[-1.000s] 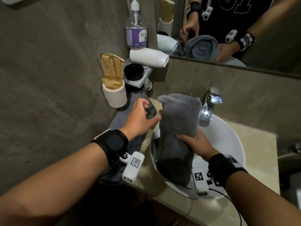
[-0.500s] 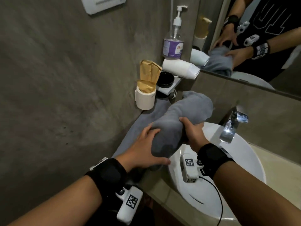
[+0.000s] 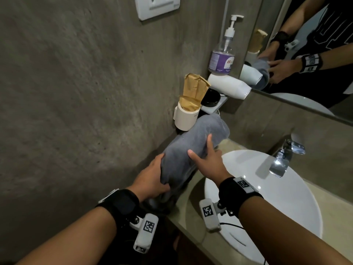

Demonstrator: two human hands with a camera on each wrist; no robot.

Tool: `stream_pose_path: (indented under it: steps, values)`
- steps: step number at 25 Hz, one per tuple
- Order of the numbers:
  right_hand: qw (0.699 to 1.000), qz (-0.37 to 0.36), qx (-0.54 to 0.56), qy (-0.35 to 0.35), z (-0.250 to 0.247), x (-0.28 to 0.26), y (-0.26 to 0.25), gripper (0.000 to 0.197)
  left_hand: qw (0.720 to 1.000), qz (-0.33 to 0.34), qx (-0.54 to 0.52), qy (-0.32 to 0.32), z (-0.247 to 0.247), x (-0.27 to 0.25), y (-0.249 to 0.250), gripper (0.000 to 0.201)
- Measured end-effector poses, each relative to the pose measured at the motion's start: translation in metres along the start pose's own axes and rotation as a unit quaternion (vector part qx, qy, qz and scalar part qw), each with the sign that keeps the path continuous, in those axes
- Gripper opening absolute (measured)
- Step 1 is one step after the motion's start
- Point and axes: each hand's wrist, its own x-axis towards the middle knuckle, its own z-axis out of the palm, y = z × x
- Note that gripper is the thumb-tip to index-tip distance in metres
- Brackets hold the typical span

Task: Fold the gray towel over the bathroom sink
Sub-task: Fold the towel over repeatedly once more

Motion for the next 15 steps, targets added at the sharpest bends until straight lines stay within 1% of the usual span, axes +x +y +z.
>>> stream_pose_path:
  steps: [2, 4, 5, 7, 10, 12, 13, 15]
  values:
    - [0.998, -0.014, -0.035, 0.043, -0.004, 0.0, 0.0, 0.113, 1.0, 0.0, -0.007, -0.002, -0.005, -0.002, -0.002, 0.112]
    - [0.998, -0.04, -0.026, 0.029, -0.004, 0.003, -0.002, 0.112, 1.0, 0.001, -0.008, 0.009, -0.01, -0.003, -0.001, 0.111]
    - [0.998, -0.05, -0.031, 0.021, -0.002, 0.005, -0.003, 0.11, 1.0, 0.005, 0.01, 0.015, -0.011, -0.003, 0.0, 0.112]
    - [0.996, -0.06, -0.067, 0.025, 0.001, 0.011, -0.008, 0.104, 0.996, 0.036, 0.079, 0.019, -0.012, 0.001, 0.001, 0.113]
    - [0.992, -0.039, -0.121, 0.01, -0.002, 0.024, -0.014, 0.1, 0.979, 0.115, 0.169, -0.003, -0.013, 0.009, -0.002, 0.111]
    - [0.985, -0.018, -0.169, -0.011, -0.007, 0.036, -0.02, 0.099, 0.96, 0.161, 0.226, -0.026, -0.012, 0.015, -0.002, 0.104]
    - [0.98, -0.006, -0.198, -0.019, -0.008, 0.042, -0.024, 0.099, 0.953, 0.172, 0.246, -0.038, -0.011, 0.018, -0.001, 0.099]
    - [0.963, 0.002, -0.266, -0.03, -0.006, 0.054, -0.035, 0.097, 0.95, 0.166, 0.259, -0.056, -0.011, 0.023, -0.001, 0.094]
